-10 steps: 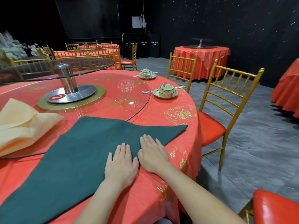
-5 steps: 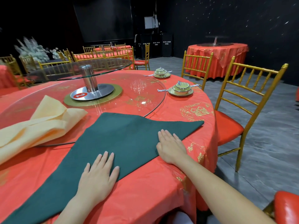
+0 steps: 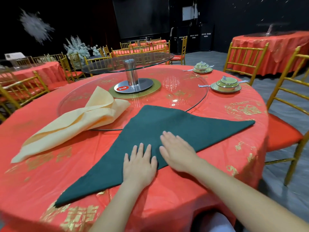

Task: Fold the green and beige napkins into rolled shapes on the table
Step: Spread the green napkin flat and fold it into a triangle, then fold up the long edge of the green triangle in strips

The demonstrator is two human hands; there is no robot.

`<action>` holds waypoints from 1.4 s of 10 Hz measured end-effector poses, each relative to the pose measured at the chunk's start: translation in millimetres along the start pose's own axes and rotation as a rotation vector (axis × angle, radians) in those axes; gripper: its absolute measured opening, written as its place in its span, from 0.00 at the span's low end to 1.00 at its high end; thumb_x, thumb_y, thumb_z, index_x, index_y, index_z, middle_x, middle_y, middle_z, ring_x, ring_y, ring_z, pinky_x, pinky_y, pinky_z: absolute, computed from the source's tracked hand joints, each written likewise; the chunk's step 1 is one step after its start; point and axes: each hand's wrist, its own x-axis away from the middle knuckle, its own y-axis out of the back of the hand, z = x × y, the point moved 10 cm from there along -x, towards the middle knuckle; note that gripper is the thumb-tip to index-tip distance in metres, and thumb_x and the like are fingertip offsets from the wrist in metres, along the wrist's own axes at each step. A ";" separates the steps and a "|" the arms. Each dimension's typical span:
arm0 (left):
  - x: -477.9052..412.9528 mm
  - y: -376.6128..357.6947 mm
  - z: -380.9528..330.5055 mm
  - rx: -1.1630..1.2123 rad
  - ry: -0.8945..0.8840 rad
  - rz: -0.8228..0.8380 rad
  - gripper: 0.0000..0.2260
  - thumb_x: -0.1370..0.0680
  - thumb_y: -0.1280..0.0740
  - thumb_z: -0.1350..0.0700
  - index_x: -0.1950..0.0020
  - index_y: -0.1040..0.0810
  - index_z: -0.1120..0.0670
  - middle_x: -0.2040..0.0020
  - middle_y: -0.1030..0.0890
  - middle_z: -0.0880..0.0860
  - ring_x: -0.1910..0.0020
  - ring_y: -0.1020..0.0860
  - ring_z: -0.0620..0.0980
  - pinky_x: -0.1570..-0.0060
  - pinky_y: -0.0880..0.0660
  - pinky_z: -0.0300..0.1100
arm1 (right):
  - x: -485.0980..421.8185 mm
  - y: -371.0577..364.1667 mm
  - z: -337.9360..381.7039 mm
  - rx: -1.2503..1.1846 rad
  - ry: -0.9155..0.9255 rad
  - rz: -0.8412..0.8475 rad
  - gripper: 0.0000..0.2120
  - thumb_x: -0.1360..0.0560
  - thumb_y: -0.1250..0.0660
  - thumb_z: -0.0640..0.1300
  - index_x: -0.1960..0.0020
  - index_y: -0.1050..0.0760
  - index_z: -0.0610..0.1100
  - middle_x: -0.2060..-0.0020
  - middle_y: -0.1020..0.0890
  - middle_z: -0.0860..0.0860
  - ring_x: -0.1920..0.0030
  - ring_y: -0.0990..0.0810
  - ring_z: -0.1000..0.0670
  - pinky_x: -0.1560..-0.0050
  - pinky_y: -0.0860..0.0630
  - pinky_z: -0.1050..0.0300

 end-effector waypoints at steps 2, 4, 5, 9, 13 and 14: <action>1.3 1.0 0.1 0.021 -0.003 0.009 0.23 0.19 0.54 0.46 0.23 0.50 0.46 0.22 0.50 0.50 0.23 0.53 0.50 0.27 0.53 0.54 | -7.5 -36.5 5.9 0.006 -0.033 0.075 0.26 0.19 0.54 0.50 0.23 0.51 0.42 0.23 0.50 0.48 0.24 0.54 0.52 0.26 0.56 0.53; 3.5 2.5 8.9 0.020 -0.078 0.038 0.24 0.19 0.53 0.44 0.23 0.50 0.45 0.22 0.51 0.49 0.24 0.54 0.49 0.27 0.55 0.52 | -6.0 -37.5 5.9 0.013 -0.029 0.075 0.26 0.19 0.54 0.49 0.23 0.51 0.43 0.23 0.50 0.50 0.24 0.54 0.54 0.26 0.57 0.54; 8.7 5.4 31.6 0.011 -0.052 0.031 0.24 0.19 0.52 0.42 0.24 0.49 0.44 0.22 0.50 0.48 0.24 0.54 0.48 0.27 0.55 0.52 | -4.6 -35.5 5.9 0.018 -0.034 0.076 0.26 0.19 0.54 0.49 0.23 0.51 0.43 0.23 0.50 0.50 0.24 0.54 0.54 0.26 0.57 0.54; 34.0 15.7 129.7 0.024 0.082 0.028 0.25 0.19 0.53 0.41 0.23 0.50 0.45 0.22 0.50 0.47 0.24 0.54 0.47 0.27 0.55 0.53 | -3.2 -36.6 6.4 0.010 -0.042 0.095 0.26 0.19 0.55 0.49 0.23 0.52 0.44 0.23 0.51 0.50 0.24 0.55 0.54 0.25 0.57 0.54; 52.8 23.6 189.3 0.038 0.183 -0.017 0.25 0.20 0.52 0.41 0.23 0.47 0.46 0.23 0.47 0.47 0.24 0.53 0.47 0.27 0.55 0.54 | -2.2 -38.0 5.7 -0.022 -0.039 0.093 0.26 0.19 0.56 0.49 0.23 0.52 0.43 0.23 0.51 0.50 0.24 0.55 0.54 0.25 0.58 0.54; 62.1 41.9 193.2 -0.026 0.192 -0.162 0.23 0.19 0.48 0.43 0.27 0.37 0.49 0.25 0.38 0.51 0.25 0.43 0.52 0.29 0.48 0.56 | -1.6 -38.6 5.0 -0.050 -0.036 0.076 0.26 0.19 0.56 0.50 0.23 0.53 0.43 0.23 0.52 0.50 0.24 0.56 0.54 0.25 0.58 0.55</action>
